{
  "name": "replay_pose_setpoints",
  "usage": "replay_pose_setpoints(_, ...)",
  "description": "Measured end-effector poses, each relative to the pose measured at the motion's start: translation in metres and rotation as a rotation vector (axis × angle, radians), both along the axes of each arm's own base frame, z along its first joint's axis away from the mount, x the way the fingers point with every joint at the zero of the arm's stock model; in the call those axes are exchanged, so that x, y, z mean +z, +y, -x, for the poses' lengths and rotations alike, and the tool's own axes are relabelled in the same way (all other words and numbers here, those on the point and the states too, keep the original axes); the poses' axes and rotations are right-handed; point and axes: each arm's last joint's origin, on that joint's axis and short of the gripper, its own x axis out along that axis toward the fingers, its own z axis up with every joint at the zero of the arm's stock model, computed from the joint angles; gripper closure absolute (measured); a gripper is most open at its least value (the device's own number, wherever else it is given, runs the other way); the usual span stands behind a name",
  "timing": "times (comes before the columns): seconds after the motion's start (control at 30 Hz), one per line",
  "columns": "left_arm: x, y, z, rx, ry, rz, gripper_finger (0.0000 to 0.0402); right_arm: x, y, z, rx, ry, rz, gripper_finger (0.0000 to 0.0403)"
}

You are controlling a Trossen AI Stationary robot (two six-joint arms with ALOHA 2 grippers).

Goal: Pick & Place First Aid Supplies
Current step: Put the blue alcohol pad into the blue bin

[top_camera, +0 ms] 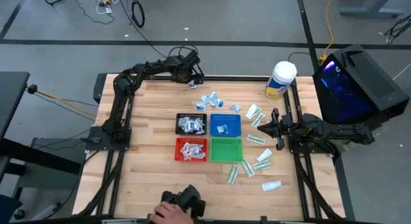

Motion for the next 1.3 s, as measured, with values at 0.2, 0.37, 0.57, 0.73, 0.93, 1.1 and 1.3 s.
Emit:
replay_pose_setpoints(0.2, 0.001, 0.001, 0.001, 0.001, 0.009, 0.000, 0.0108, 0.000, 0.000, 0.000, 0.000, 0.000, 0.000, 0.0385)
replay_pose_setpoints(0.37, -0.010, 0.002, 0.000, -0.005, 0.019, 0.020, 0.0108, 0.000, 0.000, 0.000, 0.000, 0.000, 0.000, 0.0385)
replay_pose_setpoints(0.57, -0.016, 0.002, -0.001, -0.004, 0.015, 0.039, 0.0110, 0.000, 0.000, 0.000, 0.000, 0.000, 0.000, 0.0385)
replay_pose_setpoints(0.73, -0.016, 0.002, -0.001, -0.005, 0.024, 0.034, 0.0135, 0.000, 0.000, 0.000, 0.000, 0.000, 0.000, 0.0385)
replay_pose_setpoints(0.93, -0.016, 0.002, -0.001, -0.007, 0.027, 0.034, 0.0191, 0.000, 0.000, 0.000, 0.000, 0.000, 0.000, 0.0385)
replay_pose_setpoints(1.1, -0.016, 0.002, 0.000, -0.007, 0.032, 0.037, 0.0237, 0.000, 0.000, 0.000, 0.000, 0.000, 0.000, 0.0385)
replay_pose_setpoints(1.3, -0.016, 0.002, 0.000, -0.005, 0.035, 0.035, 0.0273, 0.000, 0.000, 0.000, 0.000, 0.000, 0.000, 0.0385)
